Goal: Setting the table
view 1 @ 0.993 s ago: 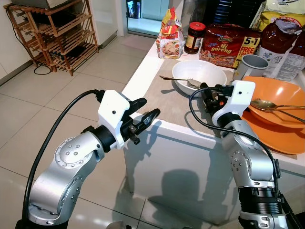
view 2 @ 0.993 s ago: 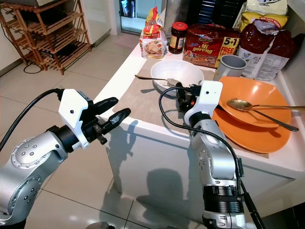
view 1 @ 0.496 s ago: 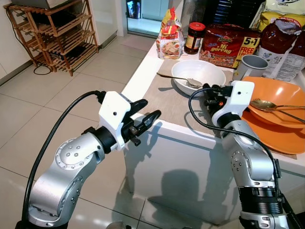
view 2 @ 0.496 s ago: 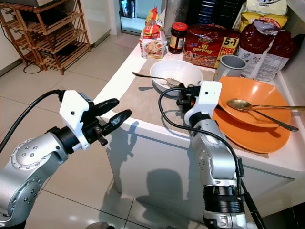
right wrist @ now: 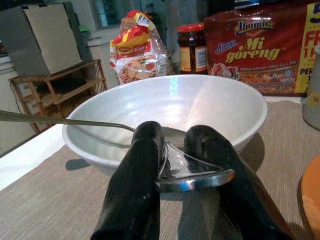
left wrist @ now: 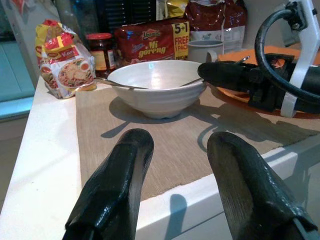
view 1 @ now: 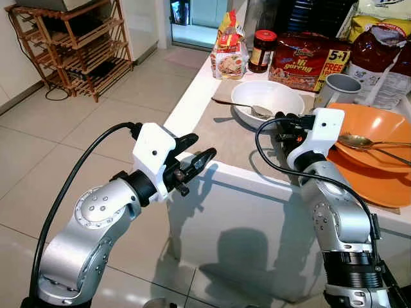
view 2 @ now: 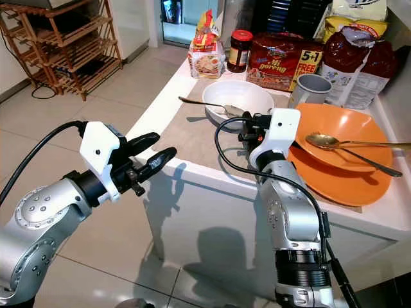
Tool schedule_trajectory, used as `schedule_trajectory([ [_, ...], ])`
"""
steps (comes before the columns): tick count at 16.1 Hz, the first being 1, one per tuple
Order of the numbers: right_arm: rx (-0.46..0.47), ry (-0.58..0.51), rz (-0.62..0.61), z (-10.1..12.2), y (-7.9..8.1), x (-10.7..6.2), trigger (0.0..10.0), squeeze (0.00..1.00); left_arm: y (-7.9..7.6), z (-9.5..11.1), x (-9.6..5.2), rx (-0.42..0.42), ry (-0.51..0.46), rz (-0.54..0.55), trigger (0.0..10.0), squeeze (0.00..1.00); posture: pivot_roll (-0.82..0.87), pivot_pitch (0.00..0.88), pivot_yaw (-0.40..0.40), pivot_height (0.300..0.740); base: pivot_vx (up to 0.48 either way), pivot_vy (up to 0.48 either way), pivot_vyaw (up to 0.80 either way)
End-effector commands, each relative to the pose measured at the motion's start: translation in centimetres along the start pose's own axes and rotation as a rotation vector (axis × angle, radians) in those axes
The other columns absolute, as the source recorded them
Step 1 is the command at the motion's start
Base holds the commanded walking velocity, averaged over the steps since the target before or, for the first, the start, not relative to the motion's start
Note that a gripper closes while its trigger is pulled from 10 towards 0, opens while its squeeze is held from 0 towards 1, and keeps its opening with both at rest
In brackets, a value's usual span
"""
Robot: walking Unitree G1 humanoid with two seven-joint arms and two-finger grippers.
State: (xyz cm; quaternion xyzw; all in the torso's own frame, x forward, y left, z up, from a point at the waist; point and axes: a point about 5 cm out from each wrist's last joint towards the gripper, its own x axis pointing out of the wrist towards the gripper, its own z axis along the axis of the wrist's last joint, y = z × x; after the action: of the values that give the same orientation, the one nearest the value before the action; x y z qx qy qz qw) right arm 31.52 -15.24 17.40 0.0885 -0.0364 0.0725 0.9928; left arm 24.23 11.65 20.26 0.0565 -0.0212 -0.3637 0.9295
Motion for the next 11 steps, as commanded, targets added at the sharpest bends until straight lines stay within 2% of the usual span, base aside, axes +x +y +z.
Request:
schedule_trajectory([
  [1,0.002,-0.045,-0.003,1.4,-0.3,-0.1,0.0,0.0,-0.2,0.3,0.0,0.005,-0.003,-0.014,10.0,0.0,0.1,0.029,-0.043,0.74,0.0,0.0,0.0],
  [2,0.011,-0.093,0.011,3.3,-0.3,-0.8,0.0,0.0,-0.1,0.4,-0.1,0.008,-0.008,-0.002,10.0,0.0,0.1,0.029,-0.043,0.74,0.0,0.0,0.0],
  [3,0.021,-0.113,0.016,4.0,-0.3,-1.0,0.0,0.0,0.0,0.5,-0.1,0.009,-0.01,0.004,10.0,0.0,0.1,0.029,-0.043,0.74,0.0,0.0,0.0],
  [4,0.035,-0.207,0.045,6.7,-0.5,-1.8,0.0,0.0,0.6,0.6,-0.5,0.022,-0.013,0.031,10.0,0.0,0.08,0.035,-0.048,0.74,0.0,0.0,0.0],
  [6,0.022,-0.284,0.083,9.1,-0.5,-2.3,0.0,0.0,1.3,0.7,-0.9,0.035,-0.012,0.052,10.0,0.0,0.08,0.038,-0.049,0.74,0.0,0.0,0.0],
  [8,0.013,-0.292,0.094,9.4,-0.4,-2.3,0.0,0.0,1.5,0.8,-0.9,0.037,-0.013,0.057,10.0,0.0,0.08,0.039,-0.051,0.74,0.0,0.0,0.0],
  [11,0.001,-0.197,0.083,8.1,-0.7,-2.5,0.0,0.0,0.9,0.6,-0.8,0.029,-0.013,0.045,10.0,0.0,0.08,0.037,-0.057,0.74,0.0,0.0,0.0],
])
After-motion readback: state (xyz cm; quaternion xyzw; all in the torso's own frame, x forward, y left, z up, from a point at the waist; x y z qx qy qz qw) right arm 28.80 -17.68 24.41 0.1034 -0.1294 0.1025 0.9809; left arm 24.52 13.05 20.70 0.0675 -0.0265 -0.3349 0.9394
